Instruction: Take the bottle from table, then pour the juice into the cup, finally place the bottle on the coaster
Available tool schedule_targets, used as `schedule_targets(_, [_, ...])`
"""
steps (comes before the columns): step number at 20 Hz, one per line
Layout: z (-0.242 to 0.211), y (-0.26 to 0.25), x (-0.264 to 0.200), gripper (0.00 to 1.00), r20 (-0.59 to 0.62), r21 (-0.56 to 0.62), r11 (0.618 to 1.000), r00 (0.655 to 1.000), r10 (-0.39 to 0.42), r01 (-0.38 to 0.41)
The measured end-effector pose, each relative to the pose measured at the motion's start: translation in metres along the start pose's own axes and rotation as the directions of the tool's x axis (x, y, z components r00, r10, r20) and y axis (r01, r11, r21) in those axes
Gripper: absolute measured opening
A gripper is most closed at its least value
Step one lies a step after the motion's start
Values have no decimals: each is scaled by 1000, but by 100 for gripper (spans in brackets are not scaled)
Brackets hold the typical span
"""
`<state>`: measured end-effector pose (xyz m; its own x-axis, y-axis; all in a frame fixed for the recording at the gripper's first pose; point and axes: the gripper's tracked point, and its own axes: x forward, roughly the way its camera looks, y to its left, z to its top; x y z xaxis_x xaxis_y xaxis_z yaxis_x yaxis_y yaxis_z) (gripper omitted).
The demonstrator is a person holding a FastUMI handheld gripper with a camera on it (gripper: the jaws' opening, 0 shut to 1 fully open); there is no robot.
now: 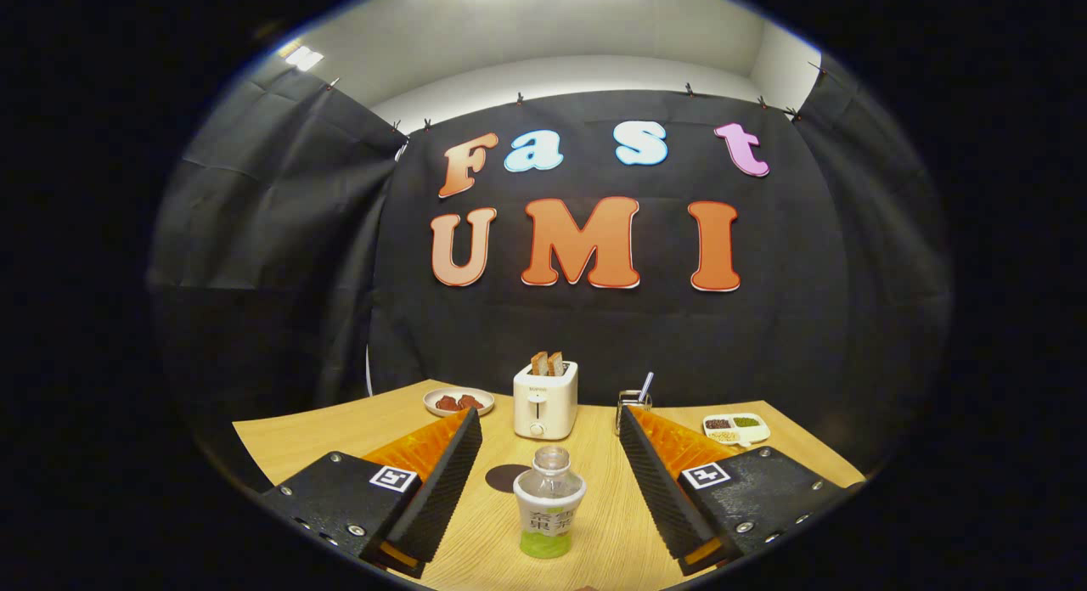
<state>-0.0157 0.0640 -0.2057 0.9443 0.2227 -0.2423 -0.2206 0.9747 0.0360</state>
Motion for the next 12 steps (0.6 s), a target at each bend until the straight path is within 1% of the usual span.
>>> schedule_targets(4, [-38, 3, 13, 98, -46, -4, 1000, 999, 4, -4])
schedule_targets(8, [-70, 1, 26, 98, -69, -36, 999, 998, -14, 12])
schedule_targets(12, [-106, -2, 36, 98, -141, -30, 999, 989, -40, 36])
